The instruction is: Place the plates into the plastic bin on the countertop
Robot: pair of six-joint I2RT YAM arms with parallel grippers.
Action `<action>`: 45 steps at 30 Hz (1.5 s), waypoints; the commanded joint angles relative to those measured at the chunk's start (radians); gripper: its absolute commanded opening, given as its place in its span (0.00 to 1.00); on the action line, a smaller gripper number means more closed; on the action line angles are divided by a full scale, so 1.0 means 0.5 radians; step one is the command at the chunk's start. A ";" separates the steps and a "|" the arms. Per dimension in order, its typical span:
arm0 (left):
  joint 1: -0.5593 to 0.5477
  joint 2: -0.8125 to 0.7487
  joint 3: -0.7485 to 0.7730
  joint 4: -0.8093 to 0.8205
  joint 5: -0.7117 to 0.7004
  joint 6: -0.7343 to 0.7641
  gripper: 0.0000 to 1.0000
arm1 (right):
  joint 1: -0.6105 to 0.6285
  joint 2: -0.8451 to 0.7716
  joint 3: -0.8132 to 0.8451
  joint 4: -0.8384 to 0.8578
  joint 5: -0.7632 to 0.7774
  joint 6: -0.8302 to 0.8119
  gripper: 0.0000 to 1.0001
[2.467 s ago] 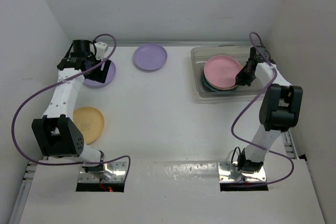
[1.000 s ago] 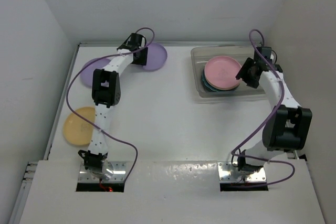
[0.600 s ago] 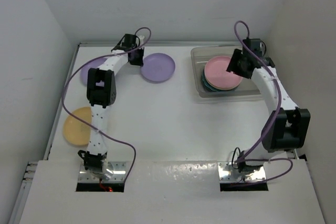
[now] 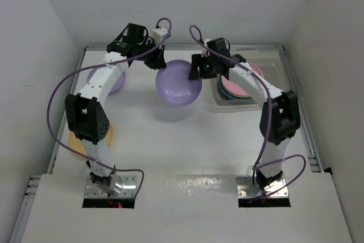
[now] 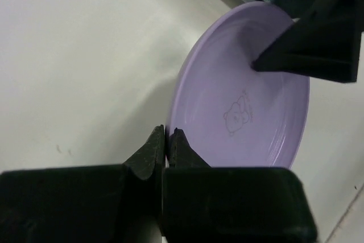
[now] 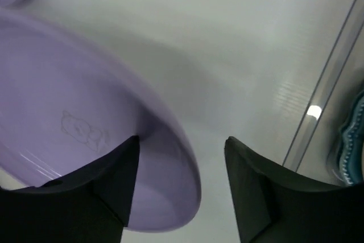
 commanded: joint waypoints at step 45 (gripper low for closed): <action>0.889 -0.475 -0.709 -0.103 -0.873 0.086 0.84 | -1.140 0.008 -0.096 -0.397 0.434 0.472 0.34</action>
